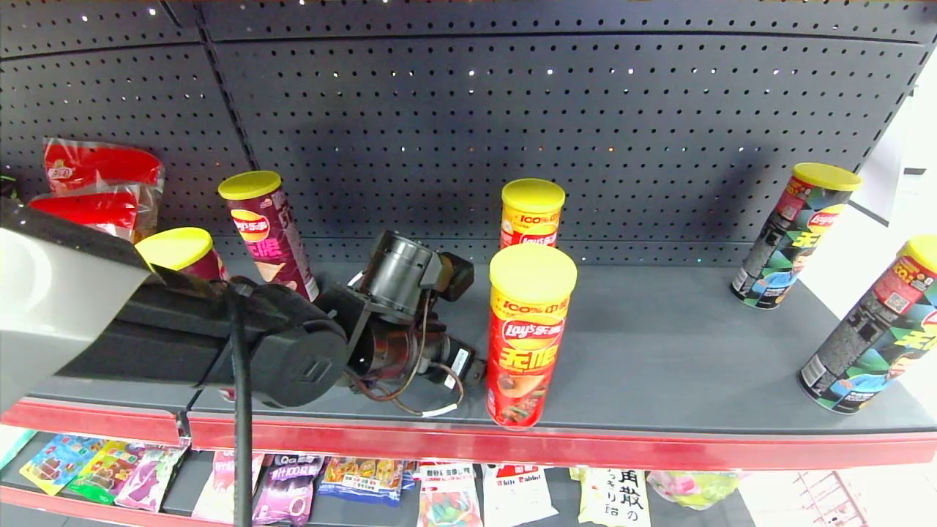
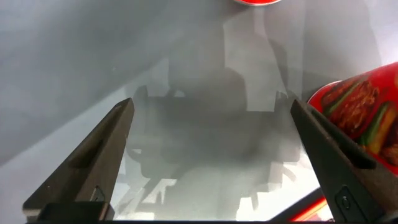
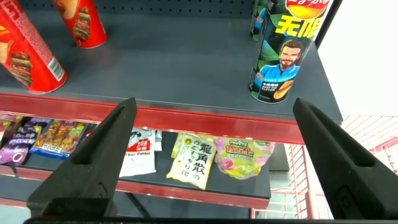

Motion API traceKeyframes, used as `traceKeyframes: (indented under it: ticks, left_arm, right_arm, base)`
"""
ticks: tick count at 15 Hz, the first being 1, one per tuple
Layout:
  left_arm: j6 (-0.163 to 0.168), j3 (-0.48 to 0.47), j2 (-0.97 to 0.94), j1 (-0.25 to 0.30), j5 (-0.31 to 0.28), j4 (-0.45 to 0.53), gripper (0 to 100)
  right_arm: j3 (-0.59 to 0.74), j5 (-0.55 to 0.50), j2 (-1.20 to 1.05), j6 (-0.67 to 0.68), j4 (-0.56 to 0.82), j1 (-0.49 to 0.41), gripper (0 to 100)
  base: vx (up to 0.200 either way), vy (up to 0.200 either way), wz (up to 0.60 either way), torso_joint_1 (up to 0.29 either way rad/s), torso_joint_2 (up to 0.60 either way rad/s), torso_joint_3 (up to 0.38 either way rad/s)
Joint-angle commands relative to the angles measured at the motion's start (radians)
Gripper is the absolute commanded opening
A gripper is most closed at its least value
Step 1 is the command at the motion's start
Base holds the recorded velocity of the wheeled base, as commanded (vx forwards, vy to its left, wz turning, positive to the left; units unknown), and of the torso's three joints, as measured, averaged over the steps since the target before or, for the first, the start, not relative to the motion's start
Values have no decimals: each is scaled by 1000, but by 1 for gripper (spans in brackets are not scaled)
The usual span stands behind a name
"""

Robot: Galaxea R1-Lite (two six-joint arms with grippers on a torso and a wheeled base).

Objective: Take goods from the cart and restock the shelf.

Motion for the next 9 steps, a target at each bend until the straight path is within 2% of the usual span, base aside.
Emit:
traceKeyframes:
  ticks: [1,5,9]
  left_arm:
    - [1,-14,7,-3,0,0,100]
    - [-1,-3,7,-2,1,0,100]
    - [-1,84,-109,32,-9,0,100]
  right_arm:
    - [-1,0,3,0,0,1,100]
    - [-1,0,3,0,0,1,100]
    - [18,3,-2,-2,2,1,100]
  base:
    - [0,0,0,0,0,0]
    - [0,0,0,0,0,0]
    - [0,0,0,0,0,0]
